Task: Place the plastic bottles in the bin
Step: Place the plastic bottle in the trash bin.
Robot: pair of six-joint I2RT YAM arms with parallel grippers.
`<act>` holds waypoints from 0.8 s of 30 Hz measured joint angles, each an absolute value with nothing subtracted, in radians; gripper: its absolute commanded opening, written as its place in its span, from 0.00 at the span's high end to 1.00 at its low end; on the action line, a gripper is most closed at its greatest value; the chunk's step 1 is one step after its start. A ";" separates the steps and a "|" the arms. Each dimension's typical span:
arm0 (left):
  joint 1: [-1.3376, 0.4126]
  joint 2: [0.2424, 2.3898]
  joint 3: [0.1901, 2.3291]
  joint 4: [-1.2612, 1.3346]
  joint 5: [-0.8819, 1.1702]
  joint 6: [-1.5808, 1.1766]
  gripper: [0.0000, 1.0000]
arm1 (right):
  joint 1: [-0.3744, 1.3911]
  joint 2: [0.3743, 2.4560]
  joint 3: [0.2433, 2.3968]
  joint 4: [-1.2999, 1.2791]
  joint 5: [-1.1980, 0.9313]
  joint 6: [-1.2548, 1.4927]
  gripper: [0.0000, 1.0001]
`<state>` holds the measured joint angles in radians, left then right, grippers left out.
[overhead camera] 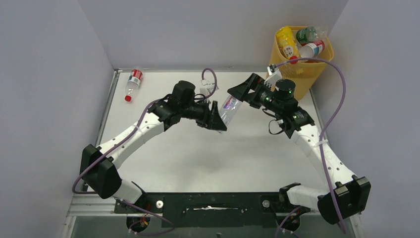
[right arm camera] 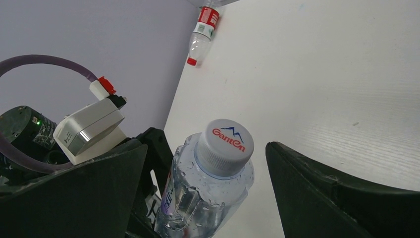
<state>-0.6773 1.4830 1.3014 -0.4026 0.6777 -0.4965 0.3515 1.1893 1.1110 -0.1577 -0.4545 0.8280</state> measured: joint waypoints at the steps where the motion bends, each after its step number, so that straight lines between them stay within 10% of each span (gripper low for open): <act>1: -0.678 1.483 1.301 -0.403 0.677 -0.496 0.56 | 0.354 1.189 1.111 -0.158 -0.455 0.828 0.06; 24: -0.678 1.483 1.301 -0.406 0.660 -0.499 0.44 | 0.394 1.206 1.104 -0.180 -0.416 0.821 0.57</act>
